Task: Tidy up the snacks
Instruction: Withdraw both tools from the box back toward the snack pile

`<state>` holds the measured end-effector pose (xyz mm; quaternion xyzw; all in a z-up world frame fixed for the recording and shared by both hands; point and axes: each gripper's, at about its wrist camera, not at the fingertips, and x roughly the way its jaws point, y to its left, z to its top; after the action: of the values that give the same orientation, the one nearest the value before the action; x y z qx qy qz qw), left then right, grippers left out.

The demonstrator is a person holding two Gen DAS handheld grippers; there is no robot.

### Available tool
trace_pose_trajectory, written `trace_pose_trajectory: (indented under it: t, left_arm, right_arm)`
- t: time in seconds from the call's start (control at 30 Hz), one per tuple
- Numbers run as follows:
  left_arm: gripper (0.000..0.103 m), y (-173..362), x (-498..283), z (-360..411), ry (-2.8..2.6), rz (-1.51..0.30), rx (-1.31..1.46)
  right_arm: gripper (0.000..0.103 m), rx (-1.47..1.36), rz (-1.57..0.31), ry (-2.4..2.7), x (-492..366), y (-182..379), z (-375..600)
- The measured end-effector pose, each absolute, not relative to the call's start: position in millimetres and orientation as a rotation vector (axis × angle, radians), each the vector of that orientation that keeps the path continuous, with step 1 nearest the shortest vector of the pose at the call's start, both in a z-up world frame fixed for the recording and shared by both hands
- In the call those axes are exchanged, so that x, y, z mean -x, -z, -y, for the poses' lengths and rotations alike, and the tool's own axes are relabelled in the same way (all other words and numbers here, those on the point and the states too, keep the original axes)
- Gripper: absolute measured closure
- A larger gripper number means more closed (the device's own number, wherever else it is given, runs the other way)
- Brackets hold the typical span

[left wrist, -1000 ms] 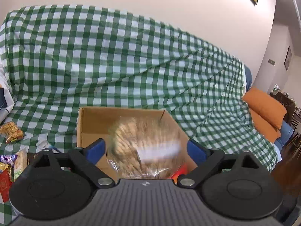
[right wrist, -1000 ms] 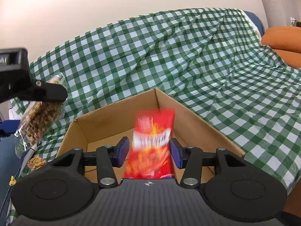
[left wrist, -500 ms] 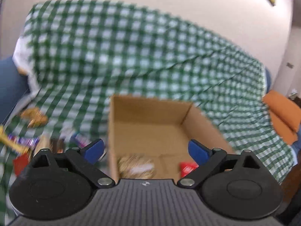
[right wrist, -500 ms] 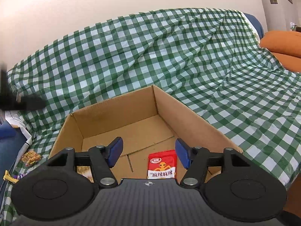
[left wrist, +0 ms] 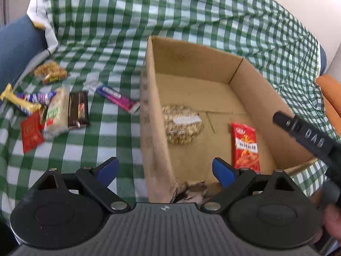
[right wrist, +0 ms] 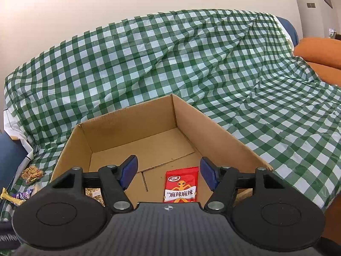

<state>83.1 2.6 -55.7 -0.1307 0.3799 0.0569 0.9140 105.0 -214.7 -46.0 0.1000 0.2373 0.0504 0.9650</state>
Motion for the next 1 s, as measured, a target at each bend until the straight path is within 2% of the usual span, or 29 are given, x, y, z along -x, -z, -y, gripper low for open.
trace_pose_trajectory:
  t: [0.57,0.8,1.0]
  left_arm:
    - [0.007,54.5,-68.9,-18.4,-0.094,-0.766,0.329]
    - [0.007,43.4,-58.5,-41.2,-0.071,-0.680,0.401]
    - [0.012,37.1,-55.6,-72.9,-0.077,-0.647,0.417]
  right_arm:
    - [0.034,-0.096,-0.460,-0.093,-97.0,47.4,196.4]
    - [0.033,-0.036,-0.440,-0.103,-89.4,47.8,185.8]
    - [0.032,0.016,-0.439,-0.102,-84.4,48.9,174.6]
